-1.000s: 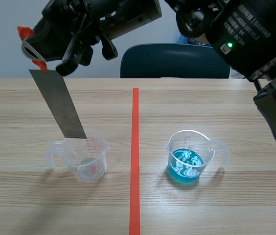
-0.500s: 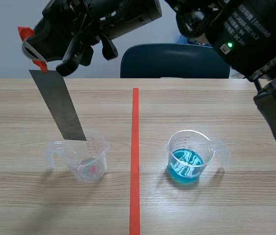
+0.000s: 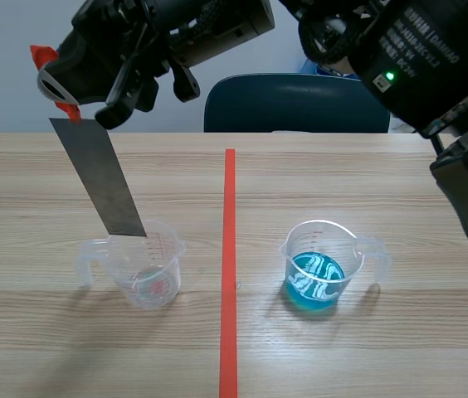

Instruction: Do the redox reaction experiment

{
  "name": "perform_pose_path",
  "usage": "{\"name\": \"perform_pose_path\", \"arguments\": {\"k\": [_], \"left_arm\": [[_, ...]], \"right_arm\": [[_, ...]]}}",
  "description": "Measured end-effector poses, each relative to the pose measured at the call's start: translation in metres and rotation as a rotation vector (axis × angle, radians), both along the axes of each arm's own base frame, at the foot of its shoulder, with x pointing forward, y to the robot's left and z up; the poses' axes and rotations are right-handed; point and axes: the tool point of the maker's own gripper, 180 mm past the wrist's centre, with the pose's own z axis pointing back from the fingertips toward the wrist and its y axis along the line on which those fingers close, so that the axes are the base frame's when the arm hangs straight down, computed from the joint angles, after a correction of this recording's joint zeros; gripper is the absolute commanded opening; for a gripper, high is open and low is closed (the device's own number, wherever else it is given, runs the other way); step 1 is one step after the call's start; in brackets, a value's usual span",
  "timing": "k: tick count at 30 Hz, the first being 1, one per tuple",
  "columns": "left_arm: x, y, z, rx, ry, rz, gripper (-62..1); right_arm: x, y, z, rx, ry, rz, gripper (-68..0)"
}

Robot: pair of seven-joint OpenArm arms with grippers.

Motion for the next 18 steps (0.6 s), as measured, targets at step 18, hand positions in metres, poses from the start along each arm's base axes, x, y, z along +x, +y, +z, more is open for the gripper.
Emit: {"name": "perform_pose_path", "arguments": {"k": [18], "left_arm": [[0.0000,0.0000,0.0000,0.000,0.000,0.000,1.4]], "right_arm": [[0.0091,-0.0038,-0.0082,-0.051,-0.046,-0.036,-66.9]]}}
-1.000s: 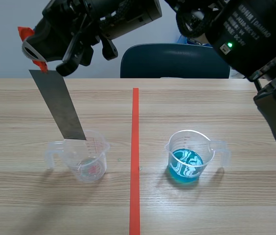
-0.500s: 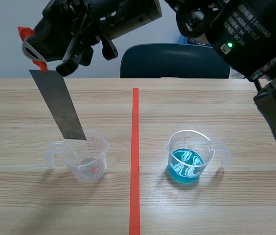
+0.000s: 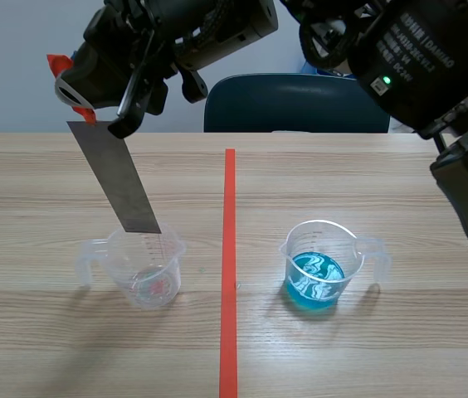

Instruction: Do the redox reaction experiment

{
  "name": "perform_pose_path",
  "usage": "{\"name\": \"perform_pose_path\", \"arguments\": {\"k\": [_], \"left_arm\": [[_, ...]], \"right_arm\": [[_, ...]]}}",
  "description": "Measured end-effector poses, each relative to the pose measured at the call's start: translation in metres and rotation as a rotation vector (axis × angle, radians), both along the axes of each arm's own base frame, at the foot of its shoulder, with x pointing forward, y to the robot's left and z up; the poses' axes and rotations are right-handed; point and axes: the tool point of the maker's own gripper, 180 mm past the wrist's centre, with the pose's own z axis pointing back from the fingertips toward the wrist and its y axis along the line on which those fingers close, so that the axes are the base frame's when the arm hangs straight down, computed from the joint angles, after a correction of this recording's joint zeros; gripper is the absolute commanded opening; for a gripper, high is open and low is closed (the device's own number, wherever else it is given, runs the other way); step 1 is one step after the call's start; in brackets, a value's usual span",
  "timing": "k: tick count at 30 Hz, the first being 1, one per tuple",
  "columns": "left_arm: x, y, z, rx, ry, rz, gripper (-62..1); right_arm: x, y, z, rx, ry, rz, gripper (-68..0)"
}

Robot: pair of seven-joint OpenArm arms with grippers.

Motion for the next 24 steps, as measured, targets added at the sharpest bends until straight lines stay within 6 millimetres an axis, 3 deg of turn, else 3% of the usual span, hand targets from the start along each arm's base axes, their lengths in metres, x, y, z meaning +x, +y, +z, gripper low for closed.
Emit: {"name": "perform_pose_path", "arguments": {"k": [14,24], "left_arm": [[0.000,0.000,0.000,0.000,0.000,0.000,1.4],[0.000,0.000,0.000,0.000,0.000,0.000,1.4]], "right_arm": [[-0.001,0.003,0.007,0.048,0.002,0.009,-66.9],[0.010,0.002,-0.003,0.065,0.060,-0.019,-66.9]]}}
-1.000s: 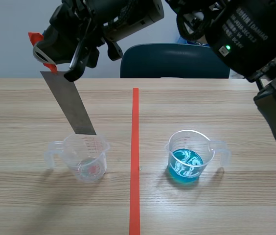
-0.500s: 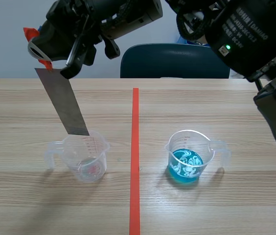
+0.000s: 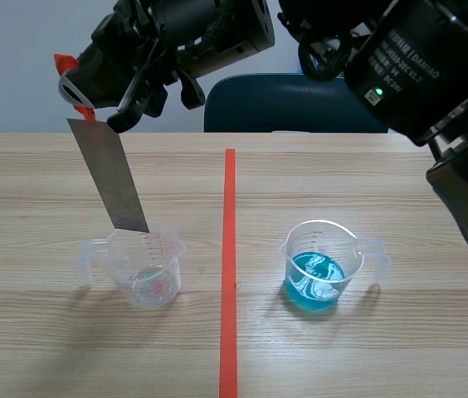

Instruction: Do the redox reaction experiment

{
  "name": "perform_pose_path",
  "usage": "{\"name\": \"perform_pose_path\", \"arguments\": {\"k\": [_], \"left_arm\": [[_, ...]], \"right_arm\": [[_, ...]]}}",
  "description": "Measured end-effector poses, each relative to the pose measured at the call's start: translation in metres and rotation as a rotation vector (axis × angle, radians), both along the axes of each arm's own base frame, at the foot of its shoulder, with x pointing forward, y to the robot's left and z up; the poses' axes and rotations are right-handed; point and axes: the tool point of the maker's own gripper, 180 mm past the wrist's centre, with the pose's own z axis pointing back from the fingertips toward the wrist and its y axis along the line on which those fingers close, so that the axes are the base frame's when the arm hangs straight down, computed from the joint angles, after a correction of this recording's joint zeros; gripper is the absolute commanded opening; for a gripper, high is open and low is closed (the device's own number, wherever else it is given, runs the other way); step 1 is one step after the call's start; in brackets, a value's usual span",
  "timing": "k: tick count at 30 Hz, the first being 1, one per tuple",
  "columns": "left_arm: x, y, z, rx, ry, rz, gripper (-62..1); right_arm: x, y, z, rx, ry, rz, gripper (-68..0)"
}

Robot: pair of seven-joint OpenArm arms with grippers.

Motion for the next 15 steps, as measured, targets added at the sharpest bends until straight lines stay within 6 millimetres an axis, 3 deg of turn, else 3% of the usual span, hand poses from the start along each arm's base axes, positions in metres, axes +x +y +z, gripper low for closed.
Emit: {"name": "perform_pose_path", "arguments": {"k": [11,15], "left_arm": [[0.0000,0.0000,0.0000,0.000,0.000,0.000,1.4],[0.0000,0.0000,0.0000,0.000,0.000,0.000,1.4]], "right_arm": [[-0.0003,0.0022,0.0063,0.041,0.001,0.004,-66.9],[0.0071,0.0000,-0.0033,0.038,0.038,-0.016,-66.9]]}}
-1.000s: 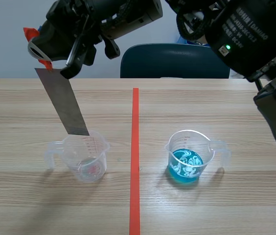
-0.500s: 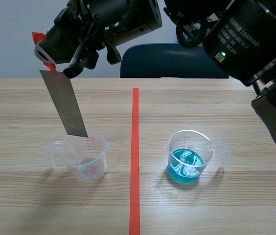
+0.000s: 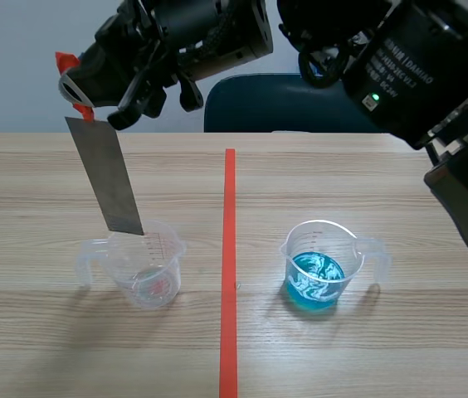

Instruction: Do the redox reaction experiment

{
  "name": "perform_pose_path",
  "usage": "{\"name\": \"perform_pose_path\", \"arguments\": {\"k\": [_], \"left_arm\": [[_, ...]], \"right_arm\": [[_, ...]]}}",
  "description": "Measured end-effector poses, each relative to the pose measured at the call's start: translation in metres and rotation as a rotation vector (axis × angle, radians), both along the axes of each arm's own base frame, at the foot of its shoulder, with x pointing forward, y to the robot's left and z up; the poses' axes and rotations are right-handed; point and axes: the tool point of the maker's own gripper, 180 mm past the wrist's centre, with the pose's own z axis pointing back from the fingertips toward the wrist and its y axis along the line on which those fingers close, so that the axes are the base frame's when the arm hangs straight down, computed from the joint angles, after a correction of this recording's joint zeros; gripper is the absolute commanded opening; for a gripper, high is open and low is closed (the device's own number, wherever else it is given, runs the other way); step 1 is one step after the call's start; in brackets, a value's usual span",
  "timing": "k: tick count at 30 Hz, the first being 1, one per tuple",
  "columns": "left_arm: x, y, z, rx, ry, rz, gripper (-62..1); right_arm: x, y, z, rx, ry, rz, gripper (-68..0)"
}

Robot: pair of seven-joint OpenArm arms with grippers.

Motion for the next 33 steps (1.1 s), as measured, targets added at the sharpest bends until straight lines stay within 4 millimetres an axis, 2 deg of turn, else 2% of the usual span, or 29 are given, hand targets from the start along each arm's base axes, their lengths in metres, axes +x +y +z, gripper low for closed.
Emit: {"name": "perform_pose_path", "arguments": {"k": [4,12,20,28,33], "left_arm": [[0.000,0.000,0.000,0.000,0.000,0.000,1.4],[0.000,0.000,0.000,0.000,0.000,0.000,1.4],[0.000,0.000,0.000,0.000,0.000,0.000,1.4],[0.000,0.000,0.000,0.000,0.000,0.000,1.4],[0.000,0.000,0.000,0.000,0.000,0.000,1.4]], "right_arm": [[0.007,-0.002,-0.011,-0.005,0.037,-0.020,-66.9],[-0.002,0.005,-0.039,-0.045,0.101,0.011,-66.9],[0.006,0.004,-0.059,-0.047,0.117,-0.021,-66.9],[0.004,0.004,-0.090,-0.102,0.101,-0.024,-66.9],[0.000,0.005,-0.097,-0.091,0.075,-0.026,-66.9]]}}
